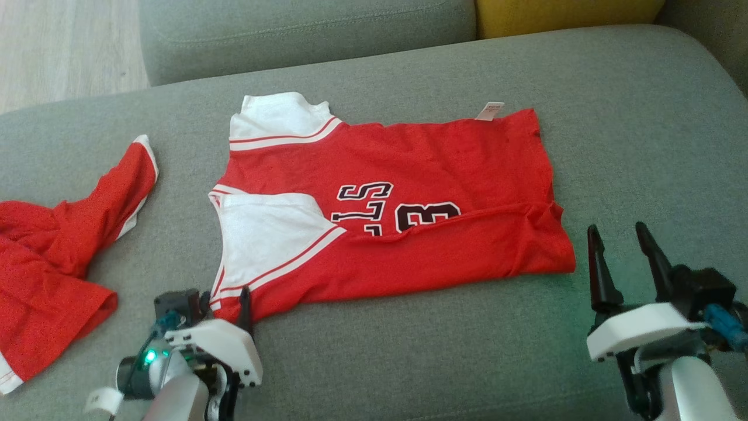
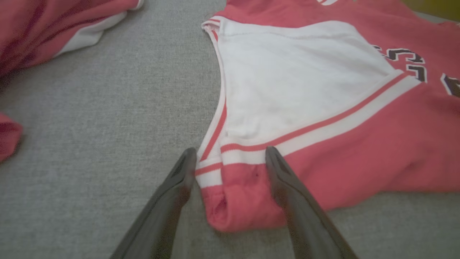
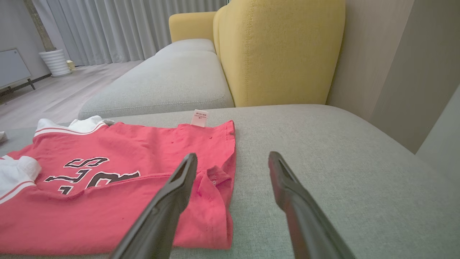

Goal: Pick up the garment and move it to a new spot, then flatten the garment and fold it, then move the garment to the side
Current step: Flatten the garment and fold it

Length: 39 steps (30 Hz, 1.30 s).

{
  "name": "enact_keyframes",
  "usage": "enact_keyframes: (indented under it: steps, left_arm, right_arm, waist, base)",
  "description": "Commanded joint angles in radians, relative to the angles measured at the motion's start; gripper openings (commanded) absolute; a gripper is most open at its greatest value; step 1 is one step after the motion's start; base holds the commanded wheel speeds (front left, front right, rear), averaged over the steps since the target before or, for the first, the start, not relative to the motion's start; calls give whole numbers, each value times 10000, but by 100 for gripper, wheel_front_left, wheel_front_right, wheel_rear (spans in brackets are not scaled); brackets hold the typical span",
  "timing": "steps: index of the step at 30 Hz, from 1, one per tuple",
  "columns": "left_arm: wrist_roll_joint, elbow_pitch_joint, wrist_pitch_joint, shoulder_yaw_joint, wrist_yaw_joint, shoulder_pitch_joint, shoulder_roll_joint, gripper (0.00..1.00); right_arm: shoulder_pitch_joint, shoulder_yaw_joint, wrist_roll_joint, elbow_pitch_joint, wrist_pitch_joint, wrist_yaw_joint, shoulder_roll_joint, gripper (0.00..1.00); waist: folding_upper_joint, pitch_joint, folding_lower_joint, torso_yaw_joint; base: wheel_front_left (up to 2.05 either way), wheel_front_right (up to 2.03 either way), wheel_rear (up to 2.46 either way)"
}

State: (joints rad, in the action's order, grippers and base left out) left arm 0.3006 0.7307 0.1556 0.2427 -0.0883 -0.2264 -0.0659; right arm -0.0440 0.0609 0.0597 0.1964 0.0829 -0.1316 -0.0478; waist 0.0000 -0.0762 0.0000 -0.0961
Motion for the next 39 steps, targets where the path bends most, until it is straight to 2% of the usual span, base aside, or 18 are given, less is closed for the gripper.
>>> enact_keyframes:
  steps: [1, 2, 3, 9, 19, 35, 36, 37, 39]
  left_arm:
    - [-58, 37, -77, -243, -34, -491, -266, 100]
    - [-47, 104, -89, -217, -1, -533, -261, 30]
    - [-36, 163, -94, -187, 36, -573, -255, 0]
    - [37, -11, 542, -169, 153, -796, -211, 0]
    - [-198, -1749, 1037, 101, 455, -615, -140, 0]
    - [-324, -2671, 1057, 452, 527, -495, -111, 0]
    - [-319, -2667, 1058, 447, 526, -495, -129, 0]
    - [-322, -2654, 1058, 441, 513, -498, -152, 0]
    - [-344, -2616, 1058, 436, 474, -507, -201, 0]
  right_arm:
    - [-549, -190, -100, -423, -7, 9, -31, 100]
    - [-569, -169, -100, -437, -9, 9, -31, 100]
    - [-583, -145, -96, -447, -15, 9, -31, 100]
    - [-544, 43, 248, 72, -458, 9, -27, 100]
    - [-1308, 80, 1840, 2098, -1081, 9, -25, 100]
    - [-2849, 568, 1336, 4985, -687, 9, -24, 100]
    - [-2905, 473, 1377, 5116, -713, 9, -24, 19]
    - [-2944, 382, 1334, 5210, -707, 9, -24, 0]
    - [-2988, 251, 1261, 5337, -690, 9, -24, 0]
  waist:
    - [0, -20, 0, 0]
    - [0, -33, 0, 9]
    - [0, -47, 0, 25]
    - [0, -118, 0, 250]
    - [0, -360, 0, 779]
    - [0, -776, 0, 1108]
    - [0, -772, 0, 1100]
    - [0, -764, 0, 1091]
    - [0, -723, 0, 1065]
  base:
    - [0, 0, 0]
    - [0, 0, 0]
    - [0, 0, 0]
    - [0, 0, 0]
    - [0, 0, 0]
    - [0, 0, 0]
    - [0, 0, 0]
    - [0, 0, 0]
    - [0, 0, 0]
